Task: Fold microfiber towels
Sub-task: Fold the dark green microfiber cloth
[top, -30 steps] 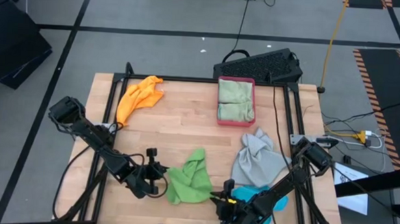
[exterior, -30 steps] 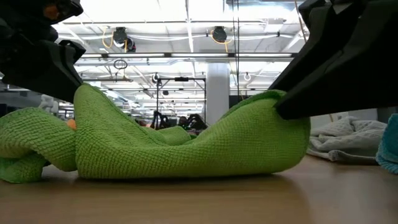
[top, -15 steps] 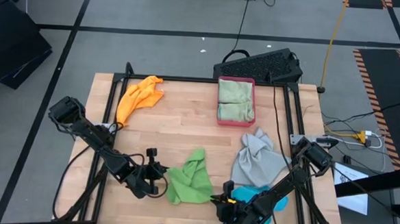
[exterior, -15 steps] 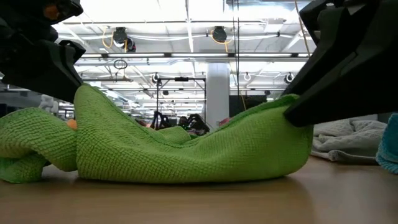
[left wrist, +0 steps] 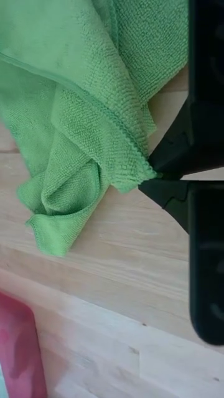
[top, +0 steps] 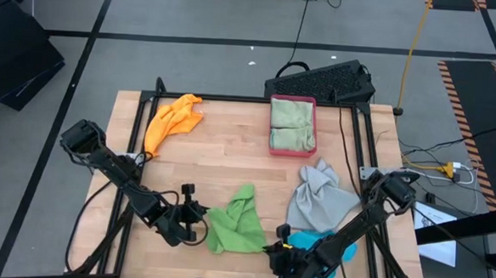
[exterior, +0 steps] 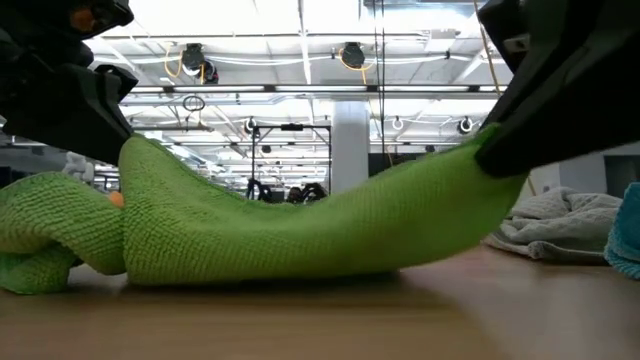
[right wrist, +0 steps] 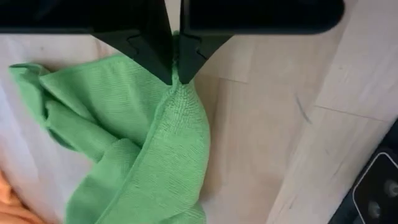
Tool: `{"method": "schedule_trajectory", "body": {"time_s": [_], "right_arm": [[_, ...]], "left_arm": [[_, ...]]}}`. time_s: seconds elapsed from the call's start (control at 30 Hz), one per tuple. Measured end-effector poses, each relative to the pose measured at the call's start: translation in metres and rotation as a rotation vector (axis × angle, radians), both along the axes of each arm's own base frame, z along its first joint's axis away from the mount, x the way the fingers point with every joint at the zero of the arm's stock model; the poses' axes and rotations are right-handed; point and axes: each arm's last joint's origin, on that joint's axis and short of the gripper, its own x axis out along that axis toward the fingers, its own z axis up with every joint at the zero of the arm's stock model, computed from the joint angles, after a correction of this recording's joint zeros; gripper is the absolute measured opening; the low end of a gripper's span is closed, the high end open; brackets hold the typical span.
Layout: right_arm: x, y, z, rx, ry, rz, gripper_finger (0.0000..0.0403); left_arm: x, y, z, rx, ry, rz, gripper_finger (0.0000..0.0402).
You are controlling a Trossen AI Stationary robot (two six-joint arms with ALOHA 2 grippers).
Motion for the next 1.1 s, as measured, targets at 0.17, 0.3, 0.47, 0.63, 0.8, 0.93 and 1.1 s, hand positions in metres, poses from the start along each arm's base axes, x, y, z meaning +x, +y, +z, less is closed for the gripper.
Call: {"method": "schedule_trajectory", "body": {"time_s": [0.17, 0.3, 0.47, 0.63, 0.8, 0.93, 1.1], "right_arm": [[-0.001, -0.004, 0.011, 0.015, 0.014, 0.003, 0.0003], [0.003, -0.015, 0.032, 0.02, -0.018, -0.001, 0.0002], [0.01, -0.043, 0.073, 0.037, -0.073, -0.036, 0.0001], [0.015, -0.089, 0.128, 0.069, -0.192, -0.101, 0.0001], [0.016, -0.144, 0.176, 0.032, -0.329, -0.173, 0.0001], [0.015, -0.184, 0.214, 0.02, -0.485, -0.178, 0.0001], [0.01, -0.215, 0.234, 0.045, -0.572, -0.167, 0.0]], "left_arm": [[0.003, -0.003, 0.003, 0.008, -0.03, -0.039, 0.0006], [0.004, -0.007, 0.019, 0.041, -0.1, -0.118, 0.0005], [0.002, -0.005, 0.069, 0.102, -0.243, -0.155, 0.0007], [-0.007, 0.011, 0.129, 0.202, -0.396, -0.133, 0.0004], [-0.019, 0.042, 0.186, 0.315, -0.525, -0.046, 0.0006], [-0.032, 0.077, 0.221, 0.341, -0.602, 0.047, 0.0005], [-0.052, 0.103, 0.24, 0.272, -0.679, 0.004, 0.0004]]}}
